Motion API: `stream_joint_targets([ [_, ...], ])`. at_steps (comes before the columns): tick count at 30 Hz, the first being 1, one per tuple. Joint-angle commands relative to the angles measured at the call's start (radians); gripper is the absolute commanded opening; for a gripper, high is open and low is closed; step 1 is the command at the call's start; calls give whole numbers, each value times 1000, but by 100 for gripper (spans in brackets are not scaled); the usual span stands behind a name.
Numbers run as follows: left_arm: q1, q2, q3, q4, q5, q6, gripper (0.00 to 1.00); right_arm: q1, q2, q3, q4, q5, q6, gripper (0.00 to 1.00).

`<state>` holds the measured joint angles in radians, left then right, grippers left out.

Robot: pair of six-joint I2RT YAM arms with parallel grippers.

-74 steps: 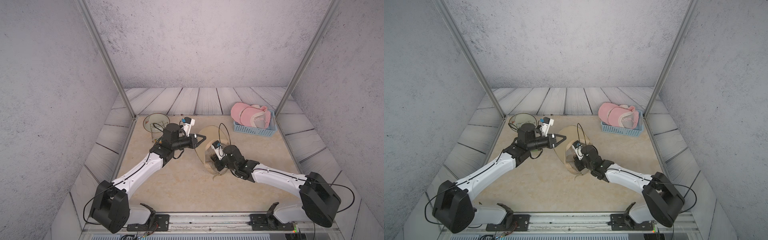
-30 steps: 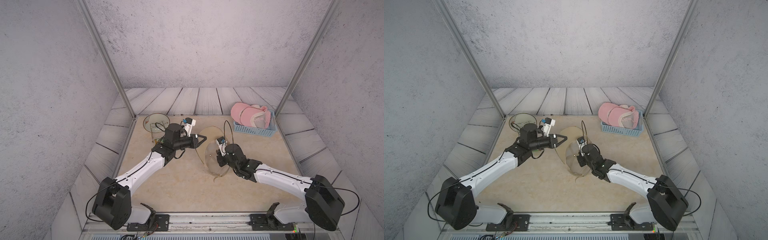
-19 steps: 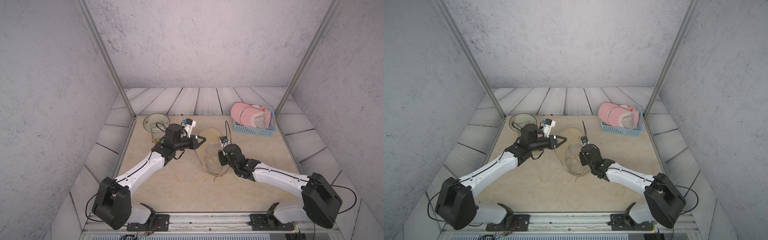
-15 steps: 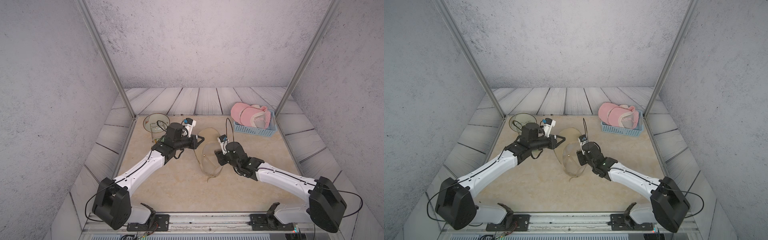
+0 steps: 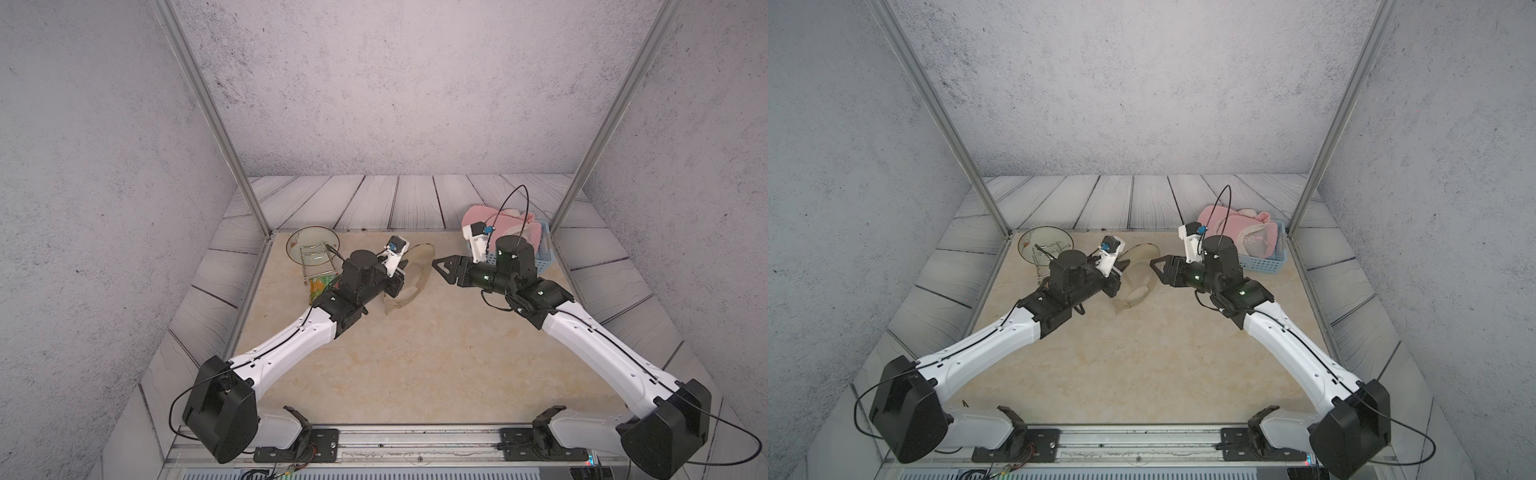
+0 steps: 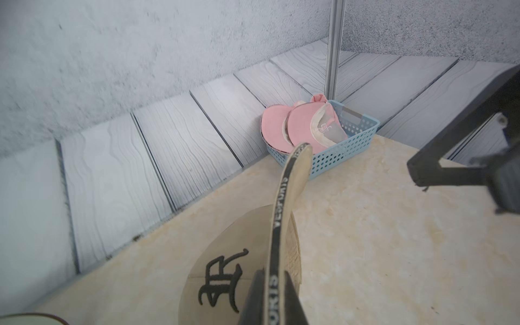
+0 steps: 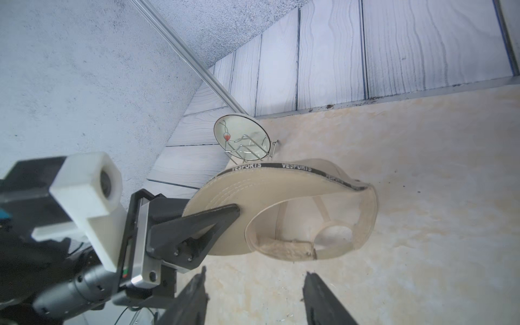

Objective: Turn the baseball cap inside out
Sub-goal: Turn over the baseball cap.

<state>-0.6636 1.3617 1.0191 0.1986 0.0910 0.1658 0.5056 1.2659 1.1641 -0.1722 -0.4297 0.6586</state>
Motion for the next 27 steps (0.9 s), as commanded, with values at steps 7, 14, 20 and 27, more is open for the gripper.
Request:
stream_joint_targets([
  [7, -89, 9, -45, 218, -83, 341, 0, -6, 44, 38, 101, -151, 247, 60],
  [14, -141, 2, -79, 272, -99, 441, 0, -14, 74, 19, 120, -121, 286, 59],
  [20, -174, -3, -104, 291, -124, 530, 0, -18, 81, -9, 154, -115, 309, 56],
  [27, -206, -24, -123, 308, -142, 593, 5, -29, 112, -38, 162, -112, 305, 36],
])
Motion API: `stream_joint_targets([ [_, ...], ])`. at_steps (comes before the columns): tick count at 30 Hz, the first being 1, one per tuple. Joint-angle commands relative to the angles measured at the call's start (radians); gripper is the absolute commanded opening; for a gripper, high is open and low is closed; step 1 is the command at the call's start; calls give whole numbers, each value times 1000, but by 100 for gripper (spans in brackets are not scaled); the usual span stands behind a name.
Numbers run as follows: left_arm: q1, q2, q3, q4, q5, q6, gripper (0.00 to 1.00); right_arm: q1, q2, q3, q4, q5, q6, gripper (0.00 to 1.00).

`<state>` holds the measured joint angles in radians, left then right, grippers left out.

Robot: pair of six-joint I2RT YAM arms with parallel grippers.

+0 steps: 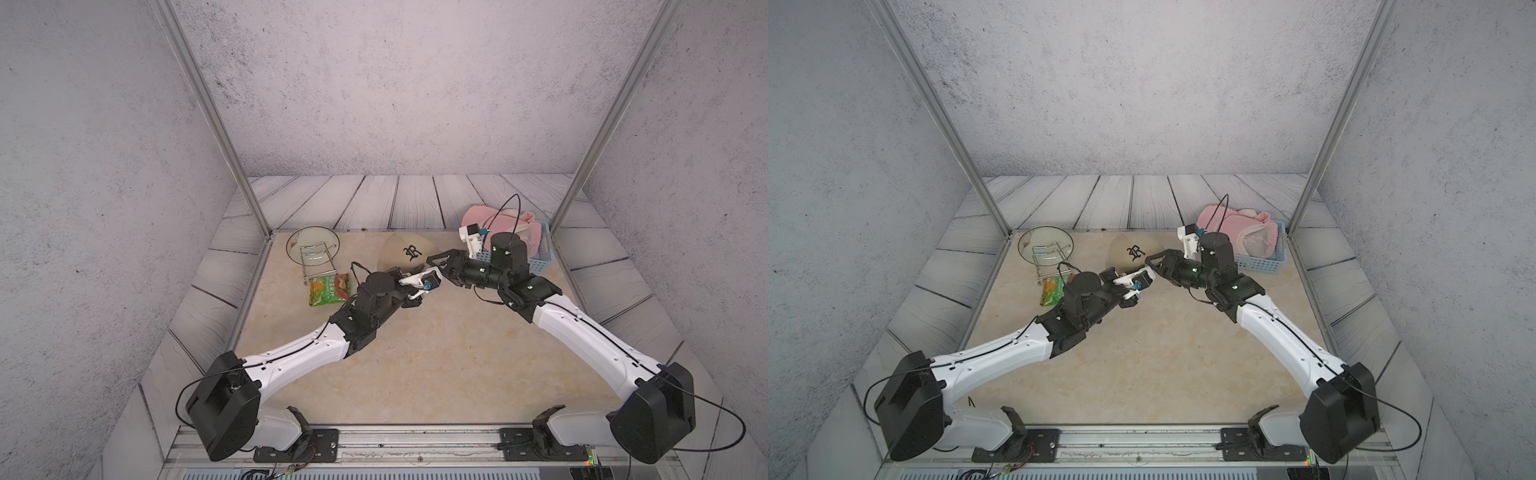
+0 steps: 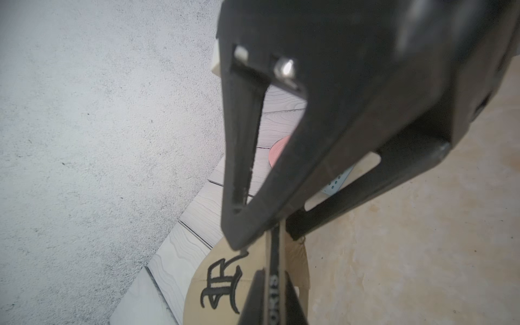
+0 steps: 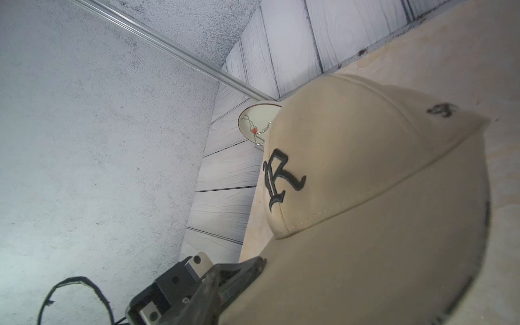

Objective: Turn the baseball cap inside out
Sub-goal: Turn over the baseball cap.

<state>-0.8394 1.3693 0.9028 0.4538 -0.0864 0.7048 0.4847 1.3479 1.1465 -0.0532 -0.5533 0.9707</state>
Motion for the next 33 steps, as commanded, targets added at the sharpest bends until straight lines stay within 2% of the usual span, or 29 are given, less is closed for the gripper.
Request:
stream_joint_targets([
  [1, -32, -38, -9, 43, 37, 59, 7, -12, 31, -27, 53, 7, -5, 31],
  [4, -32, -62, -17, 18, 33, 73, 15, -28, 40, -47, 74, -6, 2, 17],
  [8, -32, -105, -28, -45, 43, 88, 37, -48, 55, -56, 70, -39, -13, 2],
  [10, -31, -135, -28, -112, 52, 96, 54, -57, 69, -55, 61, -54, -42, 0],
  [12, -31, -164, -31, -142, 30, 51, 62, -67, 86, -57, 54, -63, -78, 0],
  [18, -23, -274, -64, -145, -128, -162, 71, -80, 158, -80, 138, -111, -222, 0],
  [21, -12, -330, -82, -159, -213, -304, 75, -85, 226, -40, 118, -174, -293, 0],
  [24, 4, -383, -113, -162, -315, -450, 80, -96, 316, 47, 60, -293, -340, 0],
  [29, 44, -461, -166, -199, -307, -624, 80, -103, 441, 132, 94, -403, -341, 0],
  [33, 69, -485, -183, -241, -296, -672, 81, -116, 528, 220, 78, -434, -346, 0],
])
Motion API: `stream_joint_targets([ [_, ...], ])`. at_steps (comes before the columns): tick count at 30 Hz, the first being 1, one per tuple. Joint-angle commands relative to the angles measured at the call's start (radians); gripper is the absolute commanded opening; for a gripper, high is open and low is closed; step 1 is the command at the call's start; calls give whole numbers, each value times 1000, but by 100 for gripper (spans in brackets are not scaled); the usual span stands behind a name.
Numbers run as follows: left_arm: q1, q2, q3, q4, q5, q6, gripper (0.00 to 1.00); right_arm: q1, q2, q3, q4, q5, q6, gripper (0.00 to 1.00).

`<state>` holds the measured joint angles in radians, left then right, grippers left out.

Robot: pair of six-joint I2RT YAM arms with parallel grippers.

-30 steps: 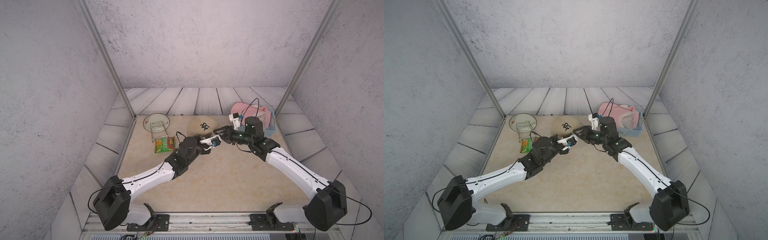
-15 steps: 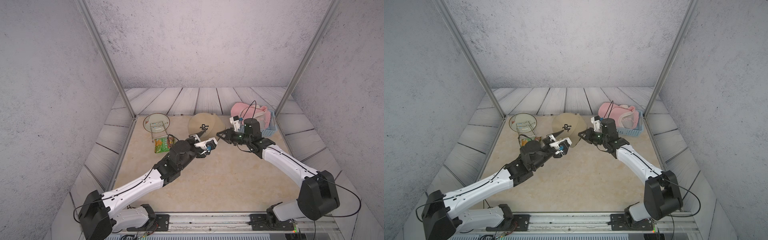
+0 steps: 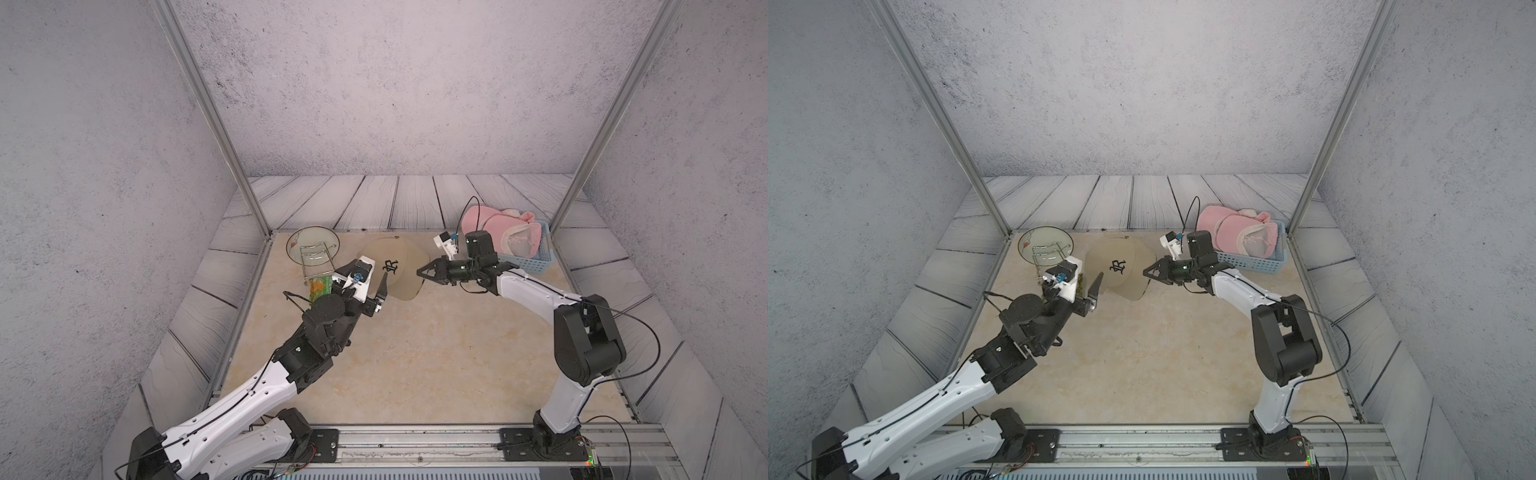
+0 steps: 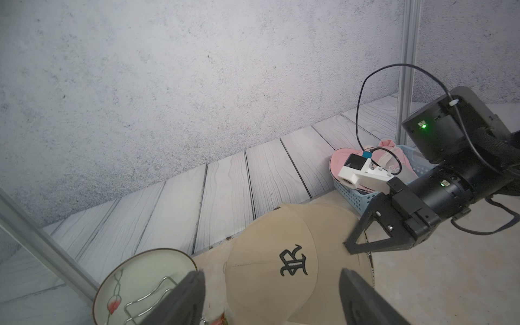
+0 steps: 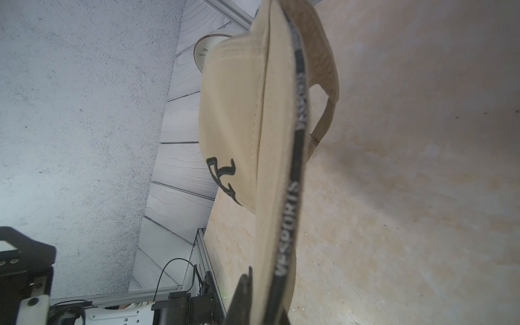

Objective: Turn the baseball cap inside out
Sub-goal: Turn over the baseball cap, then place the baseball cap at the center of the board.

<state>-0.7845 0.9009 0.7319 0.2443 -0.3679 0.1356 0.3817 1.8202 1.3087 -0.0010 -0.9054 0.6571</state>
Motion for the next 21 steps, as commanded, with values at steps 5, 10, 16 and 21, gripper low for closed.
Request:
stream_joint_targets([
  [5, 44, -32, -17, -64, 15, -143, 81, -39, 187, 200, 19, -136, -6, 0],
  [10, 55, -36, -18, -71, 29, -142, 80, -65, 329, 358, 37, -187, 50, 0],
  [16, 60, -27, -17, -76, 46, -152, 80, -93, 507, 569, -71, -189, 43, 0],
  [21, 62, -15, -14, -79, 55, -156, 80, -116, 614, 717, -284, -112, -63, 5],
])
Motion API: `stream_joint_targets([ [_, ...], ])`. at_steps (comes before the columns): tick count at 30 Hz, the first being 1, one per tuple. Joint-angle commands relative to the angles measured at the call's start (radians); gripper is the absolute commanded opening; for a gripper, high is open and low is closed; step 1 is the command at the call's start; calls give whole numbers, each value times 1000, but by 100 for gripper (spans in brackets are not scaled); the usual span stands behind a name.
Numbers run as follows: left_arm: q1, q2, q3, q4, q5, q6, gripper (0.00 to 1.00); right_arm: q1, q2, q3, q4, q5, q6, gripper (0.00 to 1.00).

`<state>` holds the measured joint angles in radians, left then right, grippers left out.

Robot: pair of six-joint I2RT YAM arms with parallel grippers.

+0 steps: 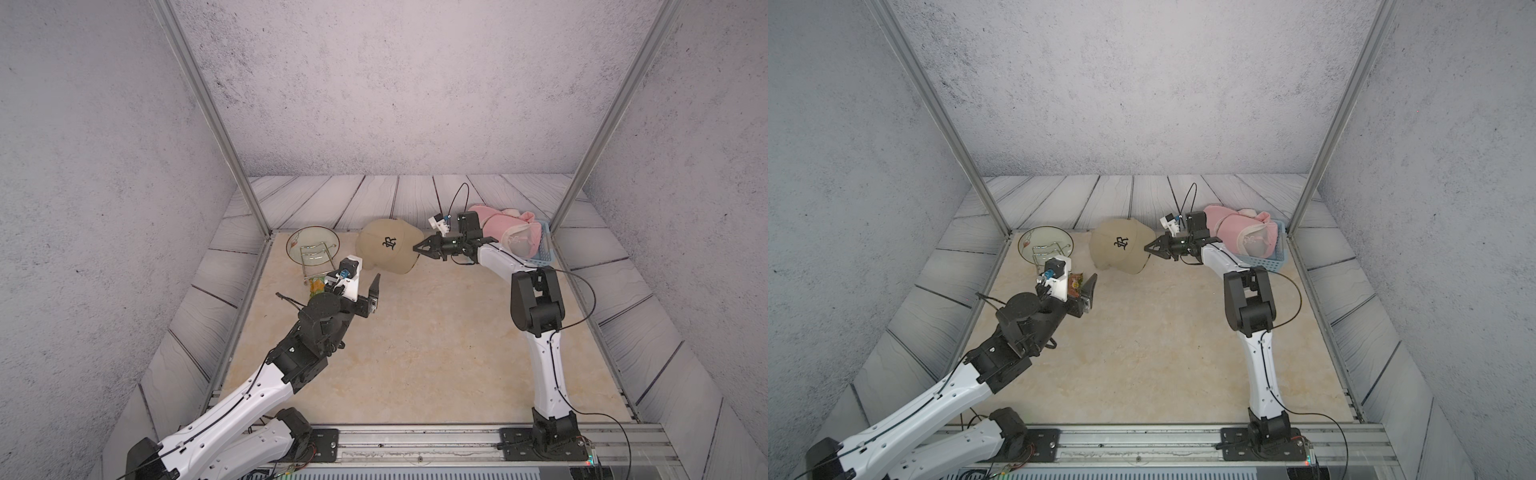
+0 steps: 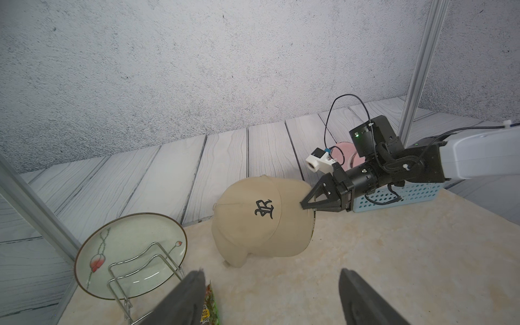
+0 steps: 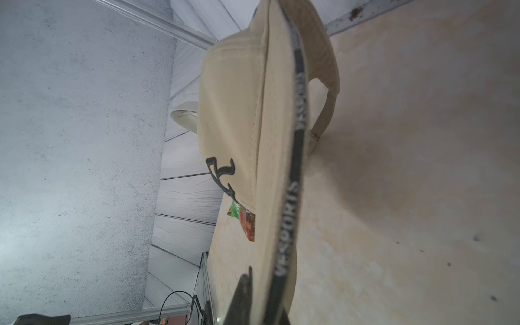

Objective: Turn the baseball cap inside out
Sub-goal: Place the baseball cap at the center of the board.

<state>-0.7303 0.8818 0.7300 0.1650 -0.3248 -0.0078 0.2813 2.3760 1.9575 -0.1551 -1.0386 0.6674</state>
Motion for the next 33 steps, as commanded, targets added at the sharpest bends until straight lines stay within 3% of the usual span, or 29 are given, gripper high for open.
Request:
stream_joint_targets([
  [1, 8, 7, -12, 2, 12, -14, 80, -20, 73, 89, -162, 39, -89, 6],
  [7, 9, 17, -10, 2, 16, -15, 80, -39, 120, 142, -261, 133, -150, 20],
  [13, 11, 22, -12, 2, 21, -22, 80, -46, 119, 190, -348, 252, -226, 47],
  [18, 12, 26, -12, -5, 18, -28, 80, -46, 43, 170, -350, 383, -311, 59],
  [29, 64, 48, 2, -66, 14, -110, 81, -45, -342, -170, -145, 749, -553, 64],
  [33, 113, 73, 11, -100, 52, -188, 81, -52, -413, -215, -149, 939, -583, 65],
])
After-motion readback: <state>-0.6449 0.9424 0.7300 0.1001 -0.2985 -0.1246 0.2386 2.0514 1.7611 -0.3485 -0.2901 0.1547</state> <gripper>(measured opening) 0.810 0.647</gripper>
